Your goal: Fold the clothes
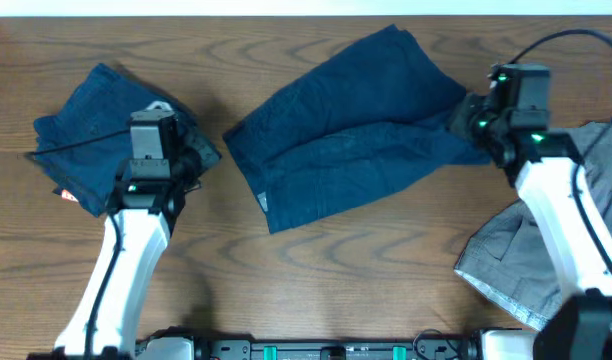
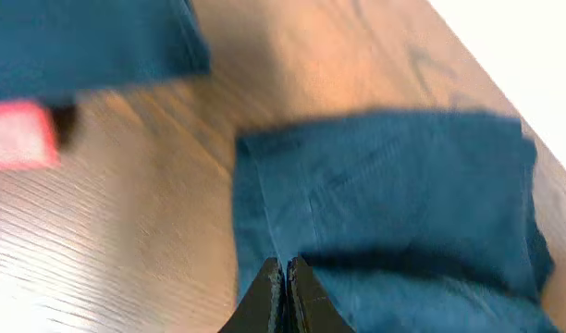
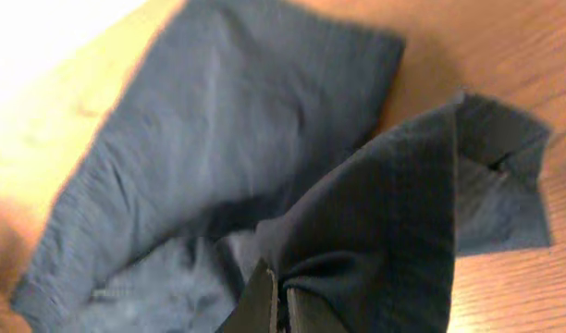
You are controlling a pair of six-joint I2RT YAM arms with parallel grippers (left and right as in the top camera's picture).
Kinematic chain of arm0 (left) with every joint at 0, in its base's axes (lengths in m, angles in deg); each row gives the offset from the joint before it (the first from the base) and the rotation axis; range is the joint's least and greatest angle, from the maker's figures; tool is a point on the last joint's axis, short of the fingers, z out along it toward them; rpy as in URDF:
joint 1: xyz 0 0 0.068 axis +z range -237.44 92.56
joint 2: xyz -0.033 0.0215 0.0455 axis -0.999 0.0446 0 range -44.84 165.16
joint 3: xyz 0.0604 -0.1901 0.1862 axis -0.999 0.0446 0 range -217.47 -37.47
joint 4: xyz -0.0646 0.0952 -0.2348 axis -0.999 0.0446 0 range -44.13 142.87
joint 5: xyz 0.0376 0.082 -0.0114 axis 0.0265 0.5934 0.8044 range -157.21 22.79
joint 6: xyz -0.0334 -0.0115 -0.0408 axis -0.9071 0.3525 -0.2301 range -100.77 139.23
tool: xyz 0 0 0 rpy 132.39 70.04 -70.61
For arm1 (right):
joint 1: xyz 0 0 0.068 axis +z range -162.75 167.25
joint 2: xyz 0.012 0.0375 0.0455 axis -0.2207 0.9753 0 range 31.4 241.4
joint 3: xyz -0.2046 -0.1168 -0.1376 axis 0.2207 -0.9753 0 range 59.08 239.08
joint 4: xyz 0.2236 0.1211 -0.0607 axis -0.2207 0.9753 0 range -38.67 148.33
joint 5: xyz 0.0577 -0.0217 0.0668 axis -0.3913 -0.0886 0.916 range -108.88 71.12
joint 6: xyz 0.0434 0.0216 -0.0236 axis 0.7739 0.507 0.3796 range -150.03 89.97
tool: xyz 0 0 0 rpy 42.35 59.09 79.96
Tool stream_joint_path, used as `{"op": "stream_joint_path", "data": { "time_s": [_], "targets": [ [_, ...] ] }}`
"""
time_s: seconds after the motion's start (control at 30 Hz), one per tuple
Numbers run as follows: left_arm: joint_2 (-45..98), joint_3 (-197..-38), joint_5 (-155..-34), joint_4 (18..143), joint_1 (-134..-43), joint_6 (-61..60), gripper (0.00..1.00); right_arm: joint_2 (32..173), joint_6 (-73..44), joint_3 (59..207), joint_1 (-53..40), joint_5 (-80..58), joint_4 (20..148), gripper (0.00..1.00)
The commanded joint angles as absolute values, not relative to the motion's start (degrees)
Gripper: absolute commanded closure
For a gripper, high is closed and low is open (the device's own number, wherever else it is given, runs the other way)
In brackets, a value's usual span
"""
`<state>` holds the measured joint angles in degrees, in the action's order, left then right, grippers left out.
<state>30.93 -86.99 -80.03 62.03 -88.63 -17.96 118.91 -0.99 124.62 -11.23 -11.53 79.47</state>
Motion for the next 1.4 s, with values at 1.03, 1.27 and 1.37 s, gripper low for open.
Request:
{"op": "stream_joint_path", "data": {
  "time_s": [1.03, 1.27, 1.37],
  "targets": [
    [60.0, -87.5, -102.6, 38.0, -95.6, -18.8, 0.55, 119.4, -2.9, 125.3, -10.3, -12.9, 86.0, 0.99],
    [60.0, -87.5, -102.8, 42.6, -95.6, -18.8, 0.56, 119.4, -2.9, 125.3, -10.3, -13.1, 86.2, 0.99],
    [59.7, -87.5, -103.2, 46.1, -95.5, -18.6, 0.56, 119.4, -2.9, 125.3, -10.4, -14.2, 86.7, 0.99]
  ]
}}
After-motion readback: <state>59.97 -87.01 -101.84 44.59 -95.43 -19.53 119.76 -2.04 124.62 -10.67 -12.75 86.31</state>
